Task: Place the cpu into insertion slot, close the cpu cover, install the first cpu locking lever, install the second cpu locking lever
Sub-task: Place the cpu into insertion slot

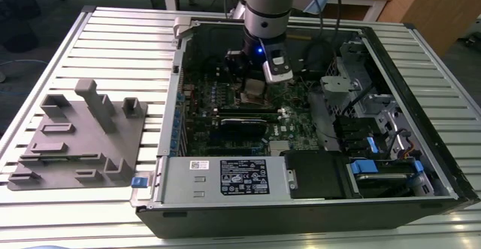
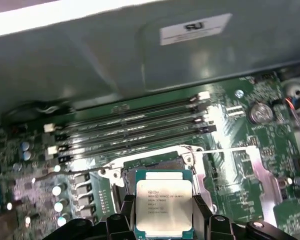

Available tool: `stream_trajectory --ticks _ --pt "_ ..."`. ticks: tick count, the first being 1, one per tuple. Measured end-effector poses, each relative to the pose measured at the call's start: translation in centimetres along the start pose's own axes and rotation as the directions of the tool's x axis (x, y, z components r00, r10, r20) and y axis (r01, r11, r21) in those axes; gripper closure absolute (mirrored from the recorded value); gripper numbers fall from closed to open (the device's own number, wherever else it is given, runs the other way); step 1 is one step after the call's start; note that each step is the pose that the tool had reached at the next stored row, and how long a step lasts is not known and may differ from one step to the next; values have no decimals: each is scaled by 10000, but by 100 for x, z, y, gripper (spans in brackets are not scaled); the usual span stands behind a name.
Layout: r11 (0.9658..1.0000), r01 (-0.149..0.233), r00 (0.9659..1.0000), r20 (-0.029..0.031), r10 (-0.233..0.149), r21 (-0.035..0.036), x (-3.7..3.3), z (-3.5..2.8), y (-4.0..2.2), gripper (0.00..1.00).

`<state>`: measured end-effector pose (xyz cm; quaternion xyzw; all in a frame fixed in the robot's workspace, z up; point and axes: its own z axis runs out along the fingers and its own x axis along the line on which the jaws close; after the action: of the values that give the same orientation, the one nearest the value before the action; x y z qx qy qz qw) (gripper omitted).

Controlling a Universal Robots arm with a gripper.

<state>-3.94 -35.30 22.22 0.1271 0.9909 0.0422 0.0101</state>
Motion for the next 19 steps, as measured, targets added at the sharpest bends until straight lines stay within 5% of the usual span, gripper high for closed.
stream_trajectory --ticks 5,10,15,19 --pt "9959 -900 9959 80 899 13 0 0 0 46" --pt "9837 -1797 9836 159 1796 11 0 0 0 46" --pt "9634 -2680 9632 237 2679 3 0 -1 0 46" --pt "9412 -3379 9408 299 3378 -11 0 0 0 46"
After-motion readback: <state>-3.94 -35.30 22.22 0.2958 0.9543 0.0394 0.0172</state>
